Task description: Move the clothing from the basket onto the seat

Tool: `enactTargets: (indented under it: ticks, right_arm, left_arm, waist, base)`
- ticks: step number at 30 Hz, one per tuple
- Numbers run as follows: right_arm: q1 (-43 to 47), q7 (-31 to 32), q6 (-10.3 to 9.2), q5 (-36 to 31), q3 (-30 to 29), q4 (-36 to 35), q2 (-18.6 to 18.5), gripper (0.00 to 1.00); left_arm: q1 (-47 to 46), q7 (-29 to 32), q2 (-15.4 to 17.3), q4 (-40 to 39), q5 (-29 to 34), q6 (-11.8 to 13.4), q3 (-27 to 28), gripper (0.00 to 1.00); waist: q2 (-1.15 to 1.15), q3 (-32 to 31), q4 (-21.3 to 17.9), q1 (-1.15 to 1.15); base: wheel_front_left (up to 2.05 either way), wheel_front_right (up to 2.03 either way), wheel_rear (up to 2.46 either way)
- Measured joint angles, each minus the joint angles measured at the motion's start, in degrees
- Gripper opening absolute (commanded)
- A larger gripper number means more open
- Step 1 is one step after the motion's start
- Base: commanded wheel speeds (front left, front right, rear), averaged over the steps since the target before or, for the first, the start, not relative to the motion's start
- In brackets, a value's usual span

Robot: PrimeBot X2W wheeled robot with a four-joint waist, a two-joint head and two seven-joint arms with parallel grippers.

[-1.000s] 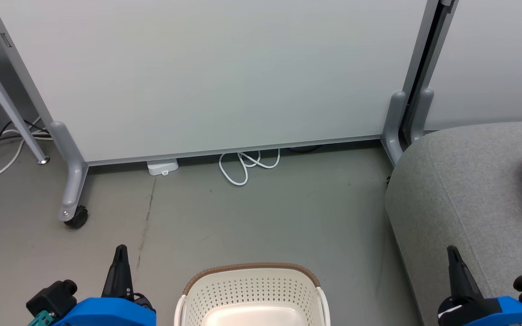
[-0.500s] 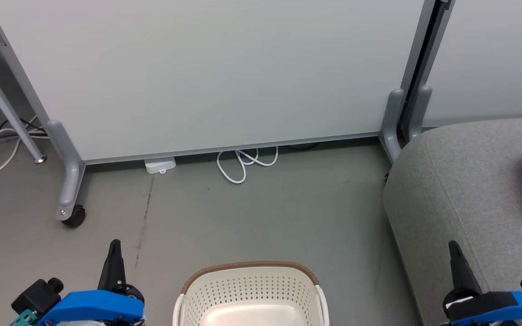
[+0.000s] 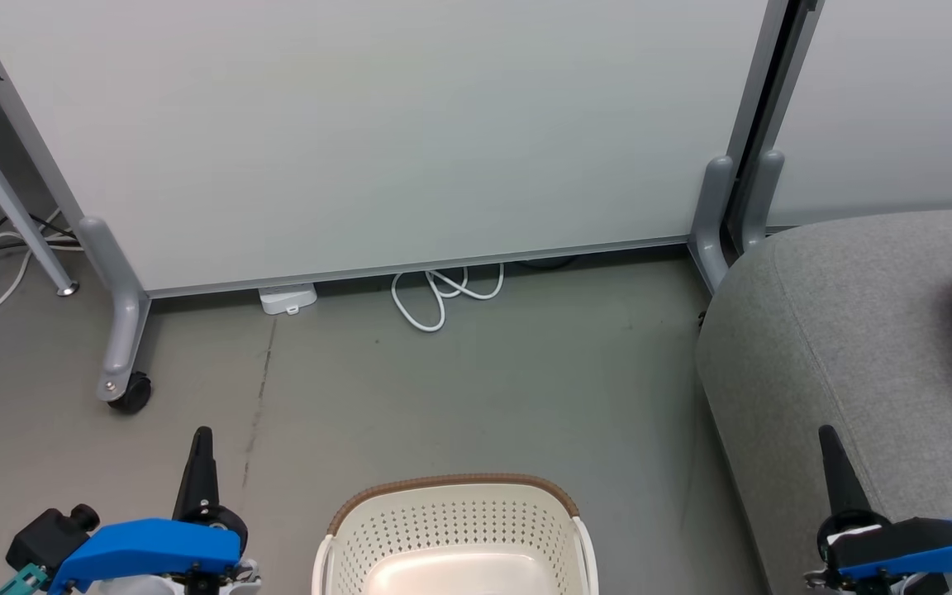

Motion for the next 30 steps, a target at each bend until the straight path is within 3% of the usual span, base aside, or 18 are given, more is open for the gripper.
enactTargets:
  ticks: [30]
  right_arm:
    - [-1.92, 4.09, 0.00, 17.02, -0.30, -1.16, -0.01, 0.00]
  left_arm:
    - [-1.70, 4.20, 0.00, -0.97, -16.60, -0.89, 2.64, 0.00]
  waist:
    - [0.00, 0.88, -0.75, 0.00]
  base:
    - [0.00, 0.00, 0.00]
